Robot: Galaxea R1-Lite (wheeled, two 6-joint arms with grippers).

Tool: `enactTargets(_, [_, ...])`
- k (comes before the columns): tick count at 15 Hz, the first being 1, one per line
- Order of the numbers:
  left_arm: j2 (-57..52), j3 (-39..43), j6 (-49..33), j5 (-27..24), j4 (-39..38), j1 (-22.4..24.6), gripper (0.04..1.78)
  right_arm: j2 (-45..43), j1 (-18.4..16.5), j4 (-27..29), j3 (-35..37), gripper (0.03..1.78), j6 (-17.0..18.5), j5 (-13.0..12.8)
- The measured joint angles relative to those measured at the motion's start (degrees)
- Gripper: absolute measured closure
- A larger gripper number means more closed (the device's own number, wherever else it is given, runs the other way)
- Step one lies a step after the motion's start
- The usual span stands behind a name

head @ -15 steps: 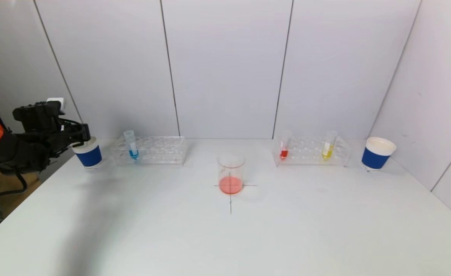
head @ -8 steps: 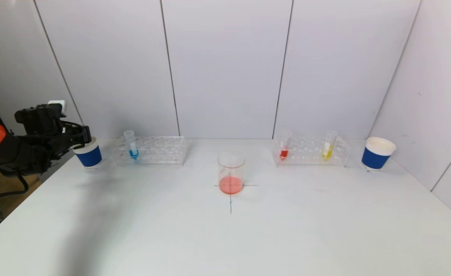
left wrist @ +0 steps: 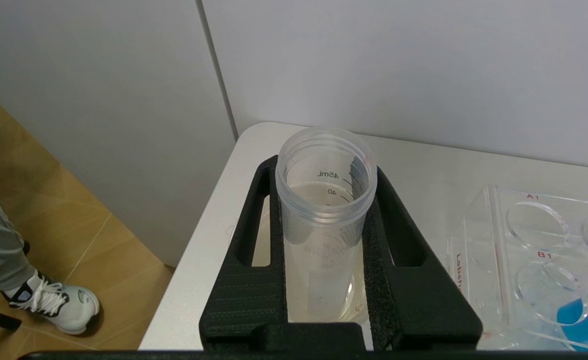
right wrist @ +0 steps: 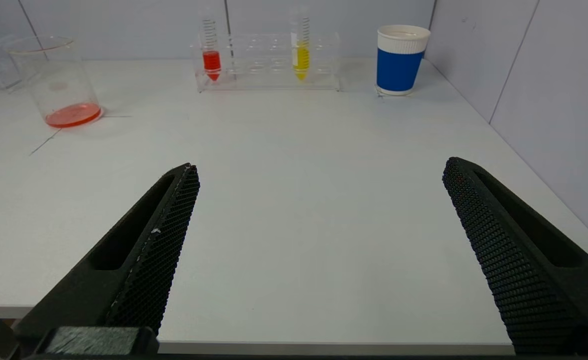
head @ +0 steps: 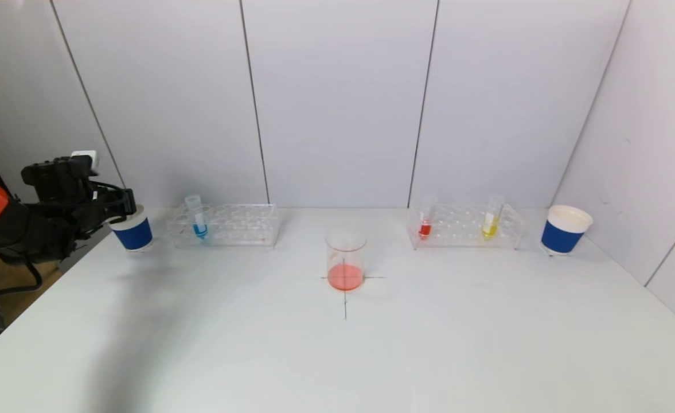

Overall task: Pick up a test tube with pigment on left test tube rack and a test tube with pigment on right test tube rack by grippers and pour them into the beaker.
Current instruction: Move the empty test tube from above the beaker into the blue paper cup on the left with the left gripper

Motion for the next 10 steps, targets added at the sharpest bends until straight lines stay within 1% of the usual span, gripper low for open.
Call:
enactTargets(2, [0.0, 0.0, 0.3, 0.0, -0.5, 0.1, 1.31, 0.0, 0.0, 0.0, 0.0, 0.04, 0.0, 0.0])
enactTargets(4, [0.0, 0.1, 0.4, 0.0, -0.6, 0.2, 1.17, 0.0, 0.0, 0.0, 0.0, 0.04, 0.0, 0.0])
enactTargets(5, [0.0, 0.1, 0.3, 0.0, -0.6, 0.2, 1.06, 0.0, 0.0, 0.0, 0.0, 0.04, 0.0, 0.0])
enactTargets(8, [-0.1, 0.2, 0.3, 0.0, -0.6, 0.3, 0.56, 0.0, 0.0, 0.0, 0.0, 0.04, 0.0, 0.0])
enactTargets(10, [-0.2, 0.3, 0.4, 0.0, -0.8, 0.3, 0.3, 0.0, 0.0, 0.0, 0.0, 0.04, 0.0, 0.0])
